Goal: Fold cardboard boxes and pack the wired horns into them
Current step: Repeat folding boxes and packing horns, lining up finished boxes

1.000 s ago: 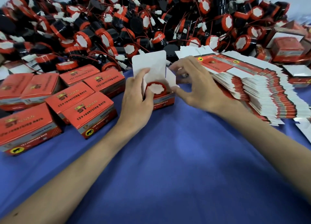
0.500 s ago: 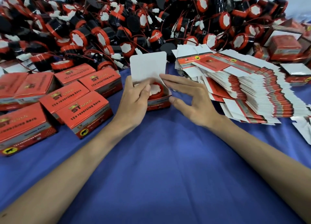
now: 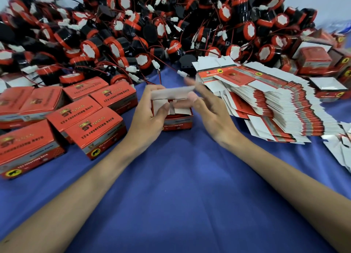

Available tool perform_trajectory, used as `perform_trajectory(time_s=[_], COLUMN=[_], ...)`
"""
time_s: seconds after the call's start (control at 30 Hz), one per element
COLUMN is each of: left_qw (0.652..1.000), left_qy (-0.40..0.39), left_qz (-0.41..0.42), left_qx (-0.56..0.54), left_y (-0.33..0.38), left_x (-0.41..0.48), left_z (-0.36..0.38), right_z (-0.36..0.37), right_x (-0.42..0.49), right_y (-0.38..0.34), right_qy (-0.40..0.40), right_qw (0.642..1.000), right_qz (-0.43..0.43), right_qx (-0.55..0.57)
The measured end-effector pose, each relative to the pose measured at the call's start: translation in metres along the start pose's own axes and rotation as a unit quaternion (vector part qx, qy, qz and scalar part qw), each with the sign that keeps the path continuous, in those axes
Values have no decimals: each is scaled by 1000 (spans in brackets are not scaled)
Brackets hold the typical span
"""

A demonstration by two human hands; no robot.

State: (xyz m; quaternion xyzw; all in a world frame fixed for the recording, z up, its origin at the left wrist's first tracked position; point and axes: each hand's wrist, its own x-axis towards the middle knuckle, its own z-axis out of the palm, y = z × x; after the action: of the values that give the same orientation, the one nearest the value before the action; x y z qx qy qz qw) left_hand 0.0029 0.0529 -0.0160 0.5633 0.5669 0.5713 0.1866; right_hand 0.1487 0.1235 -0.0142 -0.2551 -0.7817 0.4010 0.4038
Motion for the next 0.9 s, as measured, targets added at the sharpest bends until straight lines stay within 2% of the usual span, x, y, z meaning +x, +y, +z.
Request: perform_trajectory(time_s=[0.07,0.13,0.23,0.33,0.47,0.63,0.7,0.77,0.83,0.9], left_qw=[1000,1000,998,996,996,988,985,982,979,975], left_qy=[-5,-6,-10,-49,-82,-94,-95,-90,-91,-97], left_qz=[7,18,-4,-18,8,34,42,61,82,96], left_qx=[5,-3,-59,-75,34,119,140,156,165,174], left_y=[1,4,7,7,2,-2,-3,-3,-3,-4], left_x=[0,0,-2,-3,-2,2,2,1,1,2], left_z=[-1,-2,-3,-8,-12,-16,-16,-16,-16,-16], right_z=[3,4,3,0,-2,-2,-1,-2,-6,-12], right_x=[2,3,0,-5,-7,-6,-5,-4,-2,-1], right_y=[-1,-3,-2,1,2,5,5,5,5,3], right_qy=[20,29,20,-3,-24,4,37,64,67,60], right_qw=[999,999,999,998,998,1000,997,978,928,887], right_qz=[9,-4,-20,-4,14,-2,-46,-136,-249,-300], right_qx=[44,39,45,61,47,6,-54,-146,-268,-344])
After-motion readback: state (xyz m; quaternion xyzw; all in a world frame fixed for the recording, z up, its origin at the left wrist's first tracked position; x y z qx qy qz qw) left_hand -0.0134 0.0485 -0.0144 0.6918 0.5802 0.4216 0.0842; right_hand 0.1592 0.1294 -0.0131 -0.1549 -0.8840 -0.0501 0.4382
